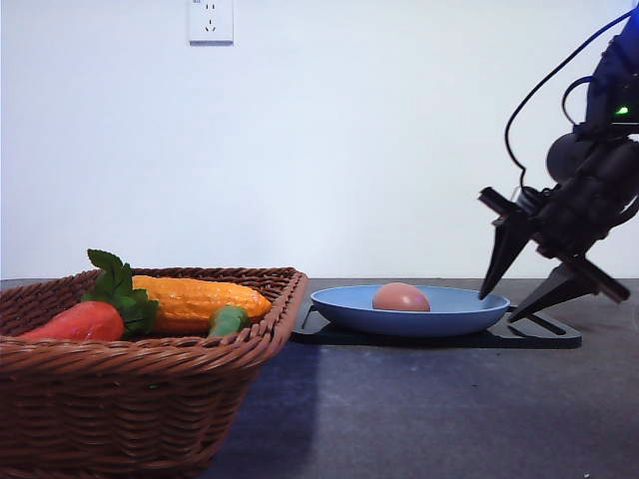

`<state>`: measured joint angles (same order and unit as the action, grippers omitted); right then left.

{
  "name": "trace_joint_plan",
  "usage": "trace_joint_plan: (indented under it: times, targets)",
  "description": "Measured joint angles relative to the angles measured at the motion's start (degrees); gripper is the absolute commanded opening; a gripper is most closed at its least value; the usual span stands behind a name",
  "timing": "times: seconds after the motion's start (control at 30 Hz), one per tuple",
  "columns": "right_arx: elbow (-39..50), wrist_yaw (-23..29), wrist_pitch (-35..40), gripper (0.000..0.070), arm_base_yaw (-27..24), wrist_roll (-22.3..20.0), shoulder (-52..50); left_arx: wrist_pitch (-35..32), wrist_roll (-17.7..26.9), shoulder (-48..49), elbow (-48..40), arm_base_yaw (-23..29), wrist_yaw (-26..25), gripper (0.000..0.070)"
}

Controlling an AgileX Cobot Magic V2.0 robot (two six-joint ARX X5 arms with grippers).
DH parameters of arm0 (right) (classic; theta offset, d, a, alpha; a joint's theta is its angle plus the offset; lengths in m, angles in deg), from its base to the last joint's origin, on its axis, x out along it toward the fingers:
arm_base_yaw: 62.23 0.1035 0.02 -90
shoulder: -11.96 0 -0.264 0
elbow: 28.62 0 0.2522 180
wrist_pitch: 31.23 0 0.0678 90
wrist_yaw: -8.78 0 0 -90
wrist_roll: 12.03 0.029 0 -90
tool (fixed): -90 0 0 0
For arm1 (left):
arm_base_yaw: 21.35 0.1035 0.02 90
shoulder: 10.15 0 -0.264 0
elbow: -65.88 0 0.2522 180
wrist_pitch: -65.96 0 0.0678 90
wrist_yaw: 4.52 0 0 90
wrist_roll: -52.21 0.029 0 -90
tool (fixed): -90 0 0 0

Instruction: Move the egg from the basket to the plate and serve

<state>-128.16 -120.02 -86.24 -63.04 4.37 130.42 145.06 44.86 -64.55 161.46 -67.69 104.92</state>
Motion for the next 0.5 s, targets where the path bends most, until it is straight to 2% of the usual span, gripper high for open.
trace_joint_plan:
  times: [0.13,0.23,0.3,0.43,0.5]
  targets:
    - [0.0,0.0,-2.6,0.0242,-3.1,-0.7,-4.4,-0.3,0.6,-0.7,0.0,0.0,0.0,0.0390]
    - [0.0,0.0,-6.1,0.0181,-4.9,-2.1,-8.9,-1.2,0.8,-1.5,0.0,0.0,0.1,0.0346]
    - [0.0,0.2,-8.6,0.0121,-5.7,-3.8,-12.1,-2.4,1.1,-2.2,0.0,0.0,0.2,0.0274]
    - [0.0,2.1,-11.9,0.0025,-4.6,-6.9,-18.8,-5.9,3.1,-4.5,0.0,0.6,0.2,0.0053]
    - [0.0,5.0,-13.1,0.0000,-2.8,-8.5,-22.4,-7.5,4.3,-5.5,0.0,1.2,0.3,0.0000]
